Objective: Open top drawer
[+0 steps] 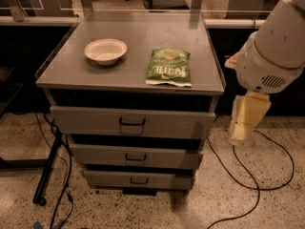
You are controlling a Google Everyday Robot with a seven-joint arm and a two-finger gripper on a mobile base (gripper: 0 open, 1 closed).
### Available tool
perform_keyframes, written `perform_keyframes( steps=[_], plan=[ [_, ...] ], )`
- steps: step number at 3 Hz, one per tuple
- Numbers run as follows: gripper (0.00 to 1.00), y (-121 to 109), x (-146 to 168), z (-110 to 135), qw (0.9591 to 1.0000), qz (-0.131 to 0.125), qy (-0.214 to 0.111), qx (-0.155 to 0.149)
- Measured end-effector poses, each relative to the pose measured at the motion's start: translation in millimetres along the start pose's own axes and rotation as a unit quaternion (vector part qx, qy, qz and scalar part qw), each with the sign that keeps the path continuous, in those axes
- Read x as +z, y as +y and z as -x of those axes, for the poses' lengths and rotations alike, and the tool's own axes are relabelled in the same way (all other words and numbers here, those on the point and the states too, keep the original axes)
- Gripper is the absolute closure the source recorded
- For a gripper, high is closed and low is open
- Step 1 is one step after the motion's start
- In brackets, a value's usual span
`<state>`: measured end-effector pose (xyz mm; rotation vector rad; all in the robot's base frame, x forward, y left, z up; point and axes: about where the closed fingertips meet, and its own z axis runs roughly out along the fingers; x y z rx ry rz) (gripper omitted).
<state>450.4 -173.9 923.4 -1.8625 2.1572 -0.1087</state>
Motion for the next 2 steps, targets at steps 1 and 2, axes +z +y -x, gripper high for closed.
perform_keyframes(
  steps=[1,2],
  plan=[
    [0.0,0.0,0.0,0.0,1.0,0.0,0.0,0.0],
    [0.0,9.1,34.0,6.3,0.9998,0.015,0.004,-0.014]
  ],
)
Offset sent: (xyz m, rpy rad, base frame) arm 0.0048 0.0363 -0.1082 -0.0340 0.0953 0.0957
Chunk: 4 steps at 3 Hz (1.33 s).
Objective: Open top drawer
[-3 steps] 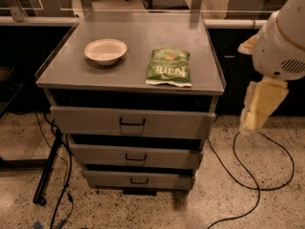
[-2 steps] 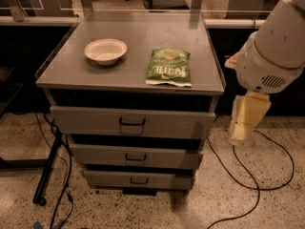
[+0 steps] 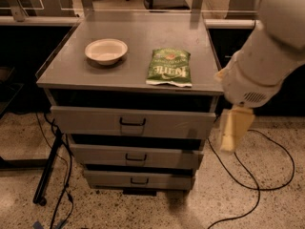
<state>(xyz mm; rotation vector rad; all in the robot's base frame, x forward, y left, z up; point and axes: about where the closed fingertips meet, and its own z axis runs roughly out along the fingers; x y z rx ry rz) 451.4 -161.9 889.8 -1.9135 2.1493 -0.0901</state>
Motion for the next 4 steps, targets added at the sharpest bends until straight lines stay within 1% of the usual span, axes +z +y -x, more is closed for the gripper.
perform_keyframes(
  steps=[1,2,3,4],
  plan=[
    [0.0,11.7,69.5,14.2,0.9993,0.035,0.0,-0.013],
    [0.0,12.1,73.2,14.6,0.9992,0.038,-0.001,-0.012],
    [0.0,15.3,86.3,17.5,0.9987,0.051,-0.003,-0.01],
    [0.0,11.7,129.3,23.0,0.9974,0.071,0.011,-0.008]
  ],
)
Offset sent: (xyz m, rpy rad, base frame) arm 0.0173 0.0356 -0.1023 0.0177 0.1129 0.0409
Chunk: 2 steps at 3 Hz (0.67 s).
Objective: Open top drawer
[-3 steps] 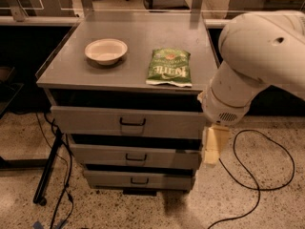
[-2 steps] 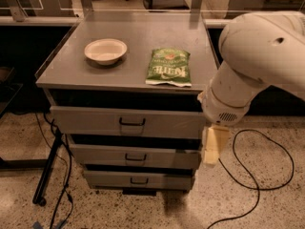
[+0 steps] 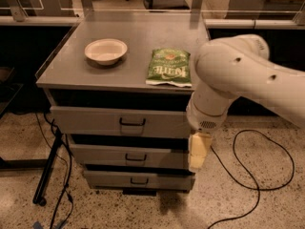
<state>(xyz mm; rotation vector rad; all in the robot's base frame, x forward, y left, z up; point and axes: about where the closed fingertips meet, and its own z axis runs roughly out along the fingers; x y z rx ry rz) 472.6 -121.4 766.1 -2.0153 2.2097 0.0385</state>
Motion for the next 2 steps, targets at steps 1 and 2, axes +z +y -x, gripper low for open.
perform_keyframes(
  steps=[1,2],
  plan=[
    [0.0,-33.1,57.1,4.0,0.9993,0.016,0.031,0.013],
    [0.0,-33.1,57.1,4.0,0.9993,0.016,0.031,0.013]
  ],
)
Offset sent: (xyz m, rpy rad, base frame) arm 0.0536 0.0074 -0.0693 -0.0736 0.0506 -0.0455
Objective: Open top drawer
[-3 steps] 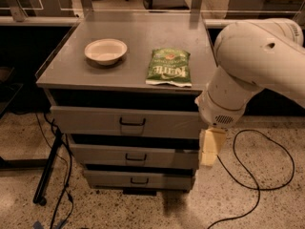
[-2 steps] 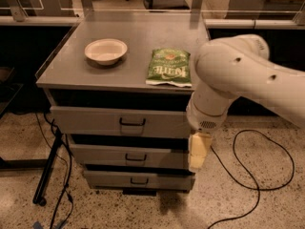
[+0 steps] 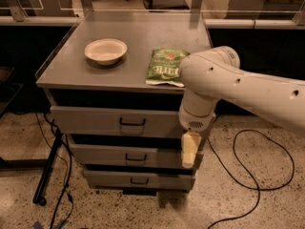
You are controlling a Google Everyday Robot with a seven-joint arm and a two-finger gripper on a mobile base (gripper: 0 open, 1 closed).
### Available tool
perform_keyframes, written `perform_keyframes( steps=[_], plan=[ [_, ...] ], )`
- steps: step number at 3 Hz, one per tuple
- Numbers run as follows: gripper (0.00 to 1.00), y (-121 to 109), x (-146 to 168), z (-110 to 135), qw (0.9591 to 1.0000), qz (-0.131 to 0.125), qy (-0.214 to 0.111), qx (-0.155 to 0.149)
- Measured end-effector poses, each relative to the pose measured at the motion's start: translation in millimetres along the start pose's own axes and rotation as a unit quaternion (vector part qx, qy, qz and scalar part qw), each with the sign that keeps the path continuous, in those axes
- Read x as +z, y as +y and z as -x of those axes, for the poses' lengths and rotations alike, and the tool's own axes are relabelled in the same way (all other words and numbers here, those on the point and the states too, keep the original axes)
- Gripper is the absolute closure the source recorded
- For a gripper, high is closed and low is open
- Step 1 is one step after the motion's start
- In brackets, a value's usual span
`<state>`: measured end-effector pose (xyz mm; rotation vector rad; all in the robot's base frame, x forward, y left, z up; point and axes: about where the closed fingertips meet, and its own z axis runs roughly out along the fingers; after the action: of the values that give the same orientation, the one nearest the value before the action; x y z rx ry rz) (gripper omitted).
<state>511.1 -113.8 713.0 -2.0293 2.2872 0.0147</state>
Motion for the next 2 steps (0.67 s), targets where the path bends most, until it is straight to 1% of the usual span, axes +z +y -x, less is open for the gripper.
perform_keyframes(
  steps=[1,2],
  plan=[
    [0.0,-11.0,8.1,3.6,1.0,-0.006,0.002,0.006],
    [0.0,-27.0,16.4,6.2,0.9998,-0.012,0.005,0.015]
  ],
)
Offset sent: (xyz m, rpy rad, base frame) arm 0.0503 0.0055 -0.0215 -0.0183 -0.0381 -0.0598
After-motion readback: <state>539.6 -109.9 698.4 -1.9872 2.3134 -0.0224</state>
